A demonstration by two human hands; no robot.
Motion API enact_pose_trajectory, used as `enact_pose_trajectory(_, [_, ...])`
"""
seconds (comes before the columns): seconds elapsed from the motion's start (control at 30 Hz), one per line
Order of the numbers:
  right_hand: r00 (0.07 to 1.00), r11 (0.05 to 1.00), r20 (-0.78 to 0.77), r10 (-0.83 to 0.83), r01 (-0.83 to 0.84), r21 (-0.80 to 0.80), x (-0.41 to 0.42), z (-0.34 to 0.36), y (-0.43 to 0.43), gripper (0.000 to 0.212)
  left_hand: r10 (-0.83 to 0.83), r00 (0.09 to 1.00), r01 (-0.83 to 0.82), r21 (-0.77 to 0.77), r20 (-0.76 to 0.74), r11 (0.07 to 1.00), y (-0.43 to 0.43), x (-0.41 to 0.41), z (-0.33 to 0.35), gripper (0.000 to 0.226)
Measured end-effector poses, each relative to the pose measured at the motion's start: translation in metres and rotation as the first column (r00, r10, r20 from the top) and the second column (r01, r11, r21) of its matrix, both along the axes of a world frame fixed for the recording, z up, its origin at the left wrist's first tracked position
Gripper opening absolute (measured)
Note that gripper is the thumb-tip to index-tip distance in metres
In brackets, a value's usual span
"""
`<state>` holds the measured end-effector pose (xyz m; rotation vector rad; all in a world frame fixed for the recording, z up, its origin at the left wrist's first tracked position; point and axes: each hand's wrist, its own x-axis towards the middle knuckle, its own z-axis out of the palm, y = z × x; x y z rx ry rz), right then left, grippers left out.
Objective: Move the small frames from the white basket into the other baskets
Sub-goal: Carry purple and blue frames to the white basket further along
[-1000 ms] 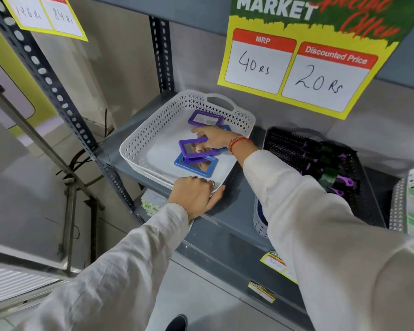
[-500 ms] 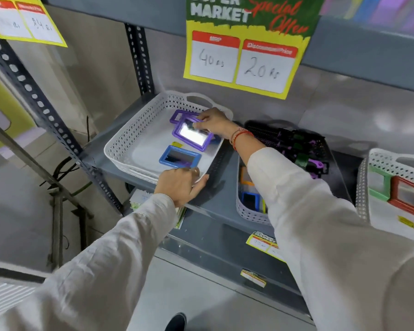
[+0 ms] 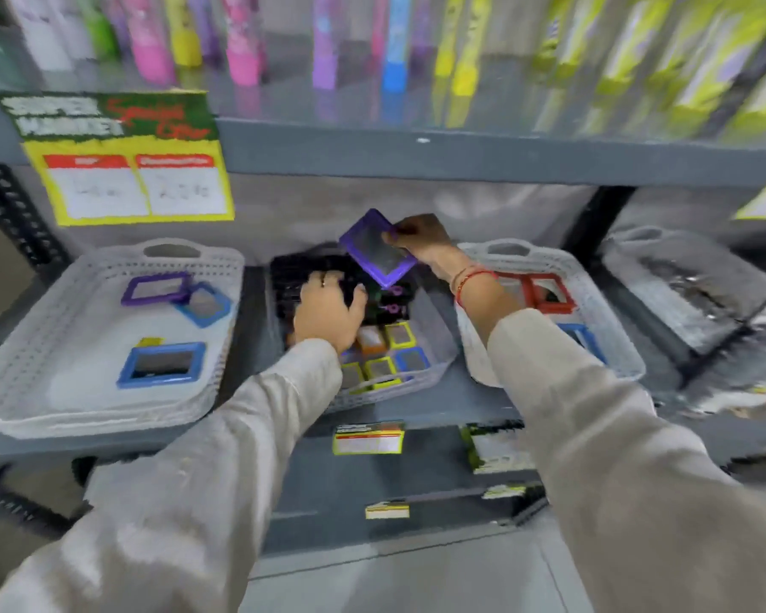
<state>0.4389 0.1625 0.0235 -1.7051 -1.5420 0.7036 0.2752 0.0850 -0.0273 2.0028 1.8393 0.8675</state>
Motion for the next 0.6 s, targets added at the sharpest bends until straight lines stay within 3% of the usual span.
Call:
enact_pose_trajectory(0.13, [0.988,0.988,-0.034,-0.153,0.154,0.014,0.070,-0.006,-0.030,0.032,-0.150,0.987,0.153,-0.058,0.048,0.986,-0.008,0.071,-0.001,0.040])
enact_pose_trajectory(0.3, [0.932,0.953,-0.200,-0.302,0.302,-0.032,0.129,-0.024,-0.065,0.007,-0.220,0.962,0.236,-0.089,0.164,0.968,-0.013,0.138,-0.011,0.036])
enact_pose_trajectory(0.4, [0.902,0.917,-0.167,-0.399,0.392,-0.072,0.151,-0.040,-0.074,0.040,-0.247,0.944,0.272,-0.093,0.219,0.958,-0.013,0.165,-0.014,0.036])
enact_pose_trajectory(0.43, [0.886,0.903,-0.174,-0.430,0.423,-0.081,0.158,-0.047,-0.076,0.041,-0.258,0.937,0.286,-0.095,0.234,0.954,-0.013,0.173,-0.016,0.038])
enact_pose_trajectory(0.53, [0.839,0.857,-0.175,-0.516,0.502,-0.119,0.169,-0.064,-0.084,0.006,-0.219,0.933,0.269,-0.153,0.285,0.951,-0.011,0.190,-0.023,0.048])
enact_pose_trajectory(0.6, [0.830,0.834,-0.113,-0.546,0.526,-0.167,0.175,-0.077,-0.090,0.028,-0.199,0.943,0.254,-0.187,0.268,0.949,-0.010,0.198,-0.031,0.052])
